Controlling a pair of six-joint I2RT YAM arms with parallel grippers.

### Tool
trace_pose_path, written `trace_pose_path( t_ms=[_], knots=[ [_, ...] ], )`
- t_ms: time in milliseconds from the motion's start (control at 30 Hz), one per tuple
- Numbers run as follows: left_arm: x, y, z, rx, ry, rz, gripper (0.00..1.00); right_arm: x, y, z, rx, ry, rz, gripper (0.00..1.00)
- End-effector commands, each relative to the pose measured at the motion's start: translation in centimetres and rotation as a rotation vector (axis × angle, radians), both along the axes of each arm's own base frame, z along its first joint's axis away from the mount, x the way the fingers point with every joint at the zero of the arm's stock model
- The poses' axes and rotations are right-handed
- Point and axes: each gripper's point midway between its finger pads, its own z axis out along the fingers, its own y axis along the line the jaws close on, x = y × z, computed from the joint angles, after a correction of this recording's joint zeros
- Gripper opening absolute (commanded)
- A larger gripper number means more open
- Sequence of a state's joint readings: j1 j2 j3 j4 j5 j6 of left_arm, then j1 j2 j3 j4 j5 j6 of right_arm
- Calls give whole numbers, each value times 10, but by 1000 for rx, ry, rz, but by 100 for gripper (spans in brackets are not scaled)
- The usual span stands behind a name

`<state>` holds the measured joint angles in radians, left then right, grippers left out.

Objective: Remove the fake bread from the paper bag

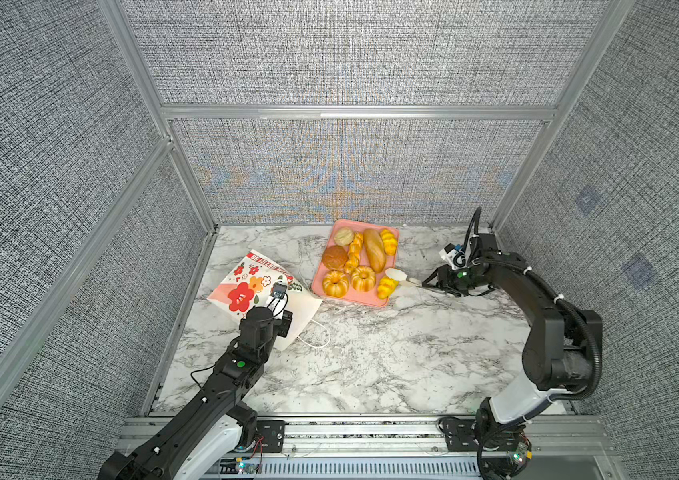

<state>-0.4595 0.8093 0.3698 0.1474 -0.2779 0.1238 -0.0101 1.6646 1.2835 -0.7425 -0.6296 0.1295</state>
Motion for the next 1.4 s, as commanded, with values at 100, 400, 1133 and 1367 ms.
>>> trace_pose_path(
  t_ms=[100, 400, 1133, 1367],
  knots=[
    [1, -2, 6, -16, -13, -7, 0, 4, 1, 6, -16, -7, 7, 42],
    [0, -2, 7, -13, -17, -9, 0, -3, 1, 20, -15, -33, -11, 38],
    [-2, 0, 5, -16, -8, -7, 0, 0, 6, 13, -123, -4, 21, 4],
    [-4, 1, 3, -11, -6, -4, 0, 11, 17, 7, -119, -4, 45, 2]
  ],
)
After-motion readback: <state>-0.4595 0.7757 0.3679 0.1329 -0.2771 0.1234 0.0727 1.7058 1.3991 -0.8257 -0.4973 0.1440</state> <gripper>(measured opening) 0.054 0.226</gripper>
